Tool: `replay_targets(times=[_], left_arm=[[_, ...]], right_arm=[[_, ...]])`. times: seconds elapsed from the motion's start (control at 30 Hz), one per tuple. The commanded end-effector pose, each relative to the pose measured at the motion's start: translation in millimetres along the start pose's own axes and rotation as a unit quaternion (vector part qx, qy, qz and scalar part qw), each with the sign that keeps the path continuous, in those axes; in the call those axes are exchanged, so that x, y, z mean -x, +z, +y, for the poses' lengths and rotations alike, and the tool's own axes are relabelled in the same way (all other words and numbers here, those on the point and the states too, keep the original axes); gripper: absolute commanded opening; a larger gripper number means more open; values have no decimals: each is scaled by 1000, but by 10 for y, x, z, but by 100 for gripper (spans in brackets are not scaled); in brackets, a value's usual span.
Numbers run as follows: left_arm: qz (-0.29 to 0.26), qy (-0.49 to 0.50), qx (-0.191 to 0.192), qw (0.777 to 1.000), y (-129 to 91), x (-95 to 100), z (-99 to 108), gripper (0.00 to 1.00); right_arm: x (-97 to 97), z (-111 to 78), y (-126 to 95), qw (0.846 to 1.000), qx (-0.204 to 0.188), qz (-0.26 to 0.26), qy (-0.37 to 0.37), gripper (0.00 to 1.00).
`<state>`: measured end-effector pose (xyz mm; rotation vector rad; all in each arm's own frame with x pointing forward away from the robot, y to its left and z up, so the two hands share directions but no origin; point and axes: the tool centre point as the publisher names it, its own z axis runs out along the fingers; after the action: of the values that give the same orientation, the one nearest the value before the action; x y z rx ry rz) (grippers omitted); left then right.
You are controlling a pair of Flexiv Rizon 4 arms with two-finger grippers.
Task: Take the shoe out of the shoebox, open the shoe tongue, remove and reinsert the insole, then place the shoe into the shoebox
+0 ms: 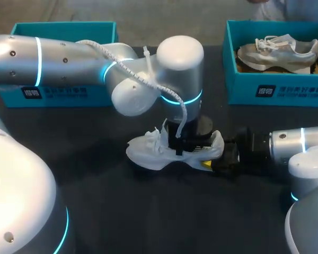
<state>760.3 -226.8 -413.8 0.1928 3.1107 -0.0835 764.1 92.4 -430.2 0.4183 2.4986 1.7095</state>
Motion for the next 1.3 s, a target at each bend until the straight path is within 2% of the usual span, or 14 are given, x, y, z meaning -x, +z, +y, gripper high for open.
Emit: replay_targets(times=[0.03,0.17,0.63,0.83,0.97,1.07,1.3], left_arm=[[-13,0,-1,1000,125,6,-13,42],[-26,1,3,1000,167,75,-29,37],[-43,0,-1,999,95,278,27,38],[-55,-2,3,998,155,303,32,36],[-78,-1,3,997,202,298,28,24],[-85,-4,4,996,212,310,33,0],[-85,-13,-11,996,64,364,82,0]], right_arm=[[5,-13,9,1000,-2,-1,1,0],[5,-13,9,1000,-2,-1,1,0],[5,-13,9,1000,-2,-1,1,0],[5,-13,9,1000,-2,-1,1,0],[5,-13,9,1000,-2,-1,1,0],[5,-13,9,1000,-2,-1,1,0],[5,-13,9,1000,-2,-1,1,0]])
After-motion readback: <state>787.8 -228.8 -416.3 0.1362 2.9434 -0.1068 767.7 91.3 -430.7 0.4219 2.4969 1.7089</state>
